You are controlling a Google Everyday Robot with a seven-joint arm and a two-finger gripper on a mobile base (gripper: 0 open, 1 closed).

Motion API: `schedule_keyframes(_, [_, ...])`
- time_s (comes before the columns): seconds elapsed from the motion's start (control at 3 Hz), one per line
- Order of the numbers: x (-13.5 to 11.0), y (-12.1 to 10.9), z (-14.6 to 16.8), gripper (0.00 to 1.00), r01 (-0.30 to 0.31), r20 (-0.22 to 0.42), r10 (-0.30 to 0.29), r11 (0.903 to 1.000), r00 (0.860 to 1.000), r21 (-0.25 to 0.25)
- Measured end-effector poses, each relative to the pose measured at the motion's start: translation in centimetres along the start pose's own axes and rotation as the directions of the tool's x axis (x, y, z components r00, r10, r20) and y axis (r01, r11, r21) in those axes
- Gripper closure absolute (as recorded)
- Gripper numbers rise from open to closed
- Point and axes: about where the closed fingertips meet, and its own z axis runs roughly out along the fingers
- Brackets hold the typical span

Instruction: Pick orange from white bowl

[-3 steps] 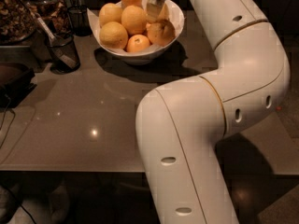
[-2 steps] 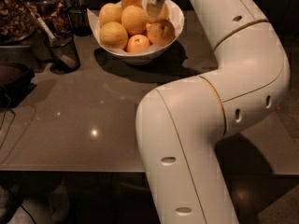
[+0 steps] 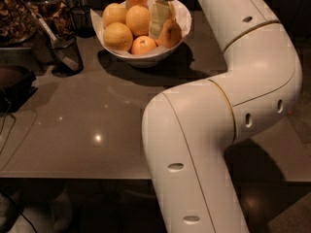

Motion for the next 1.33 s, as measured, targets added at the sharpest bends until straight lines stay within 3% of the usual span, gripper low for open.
schedule_keyframes(0.33, [0.0,0.0,0.0,0.00,0.000,0.000,0.000,1.0000,1.000,0.000])
schedule_keyframes(0.67, [0.0,-0.8,-0.2,0.00,-0.024,0.013,0.024,0.9992,1.000,0.032])
schedule_keyframes(1.0, [1.1,-1.7,-0.8,0.00,-0.096,-0.007,0.097,0.9927,0.995,0.073])
schedule_keyframes(1.33, [1.9,-1.6,-0.7,0.06,-0.144,-0.021,0.146,0.9864,0.989,0.080])
